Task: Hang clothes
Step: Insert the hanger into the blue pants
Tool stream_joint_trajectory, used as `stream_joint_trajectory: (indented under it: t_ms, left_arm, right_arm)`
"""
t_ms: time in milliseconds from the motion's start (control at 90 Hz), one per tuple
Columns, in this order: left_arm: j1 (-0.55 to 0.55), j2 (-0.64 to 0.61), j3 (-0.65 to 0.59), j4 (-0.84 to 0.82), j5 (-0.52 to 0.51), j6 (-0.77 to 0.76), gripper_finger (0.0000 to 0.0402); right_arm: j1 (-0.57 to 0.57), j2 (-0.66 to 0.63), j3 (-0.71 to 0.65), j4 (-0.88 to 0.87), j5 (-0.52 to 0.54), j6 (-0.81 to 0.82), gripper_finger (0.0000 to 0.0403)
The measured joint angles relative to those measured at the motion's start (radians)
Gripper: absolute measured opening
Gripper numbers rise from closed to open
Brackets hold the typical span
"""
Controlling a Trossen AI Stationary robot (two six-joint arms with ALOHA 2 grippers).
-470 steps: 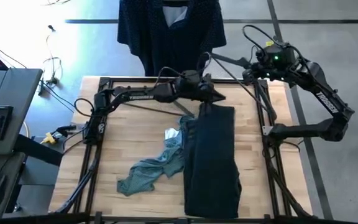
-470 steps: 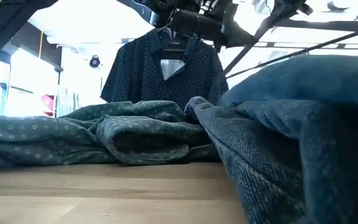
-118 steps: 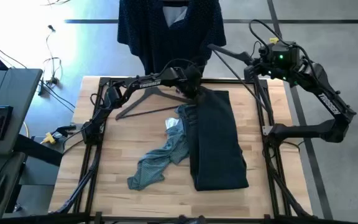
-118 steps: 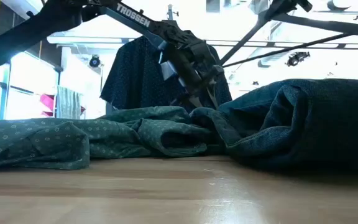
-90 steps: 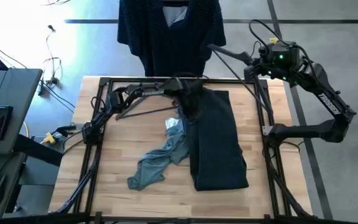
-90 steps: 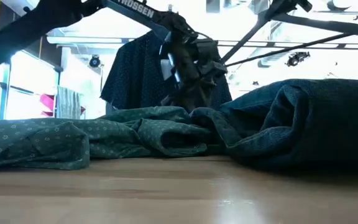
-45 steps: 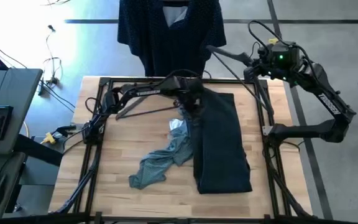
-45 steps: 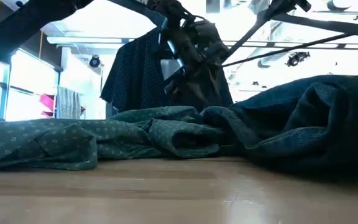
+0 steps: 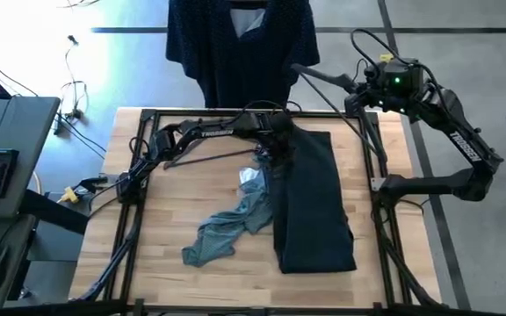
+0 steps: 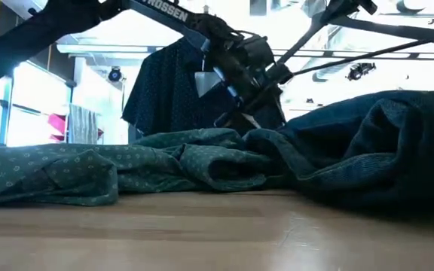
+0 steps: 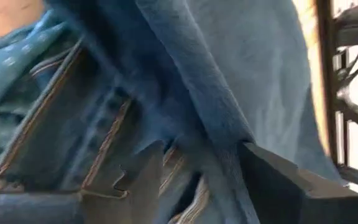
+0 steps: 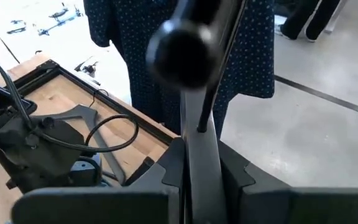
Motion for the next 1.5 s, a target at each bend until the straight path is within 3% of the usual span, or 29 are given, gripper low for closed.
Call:
stream_joint_trajectory:
  t_ms: [144,511,978,1133,1500]
  left_arm:
    - [0.0,0.014,0.002,0.047,-0.002,-0.003,0.0197]
    - [0.0,0.032,0.0,-0.046,-0.009,0.024,0.0197]
    - [-0.001,0.073,0.0,0.18,-0.007,-0.001,0.0198]
    - [-0.001,0.073,0.0,0.263,-0.011,0.067,0.0187]
    - [-0.007,0.086,0.0,0.212,-0.015,0.036,0.0167]
  right_arm:
    - [0.0,0.0,0.0,0.005,0.0,0.0,0.0025]
    - [0.0,0.0,0.0,0.005,-0.004,-0.017,0.0025]
    - [0.0,0.012,0.0,0.006,-0.019,-0.018,0.0025]
    - [0.0,0.012,0.0,0.006,-0.018,-0.018,0.0025]
    - [0.0,0.012,0.0,0.006,-0.018,-0.018,0.0025]
